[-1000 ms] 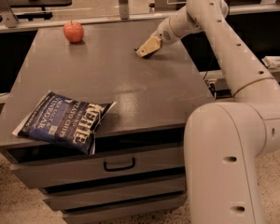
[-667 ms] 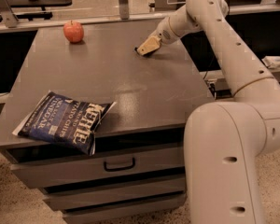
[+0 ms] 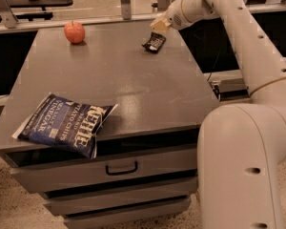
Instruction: Move rxbar chocolate near apple
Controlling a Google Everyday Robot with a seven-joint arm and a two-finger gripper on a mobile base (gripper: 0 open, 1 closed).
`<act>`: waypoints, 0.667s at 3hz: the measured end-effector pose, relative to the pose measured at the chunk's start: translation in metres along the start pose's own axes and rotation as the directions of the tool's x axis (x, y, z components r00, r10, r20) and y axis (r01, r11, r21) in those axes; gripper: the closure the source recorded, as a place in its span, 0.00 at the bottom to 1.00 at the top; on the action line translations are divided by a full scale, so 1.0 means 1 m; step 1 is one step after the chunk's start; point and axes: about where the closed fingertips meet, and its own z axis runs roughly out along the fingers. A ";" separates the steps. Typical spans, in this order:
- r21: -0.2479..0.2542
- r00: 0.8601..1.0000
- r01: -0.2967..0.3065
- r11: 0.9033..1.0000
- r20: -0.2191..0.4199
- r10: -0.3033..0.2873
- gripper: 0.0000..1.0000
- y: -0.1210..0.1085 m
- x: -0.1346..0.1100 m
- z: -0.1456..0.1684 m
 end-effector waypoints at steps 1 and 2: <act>0.004 1.000 0.007 1.000 0.005 -0.007 1.00 -0.001 -0.003 -0.002; -0.003 1.000 0.006 1.000 0.004 -0.006 0.82 0.001 -0.002 0.003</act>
Offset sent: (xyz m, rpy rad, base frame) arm 0.0001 0.0002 0.0031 0.0001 -0.0090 0.0019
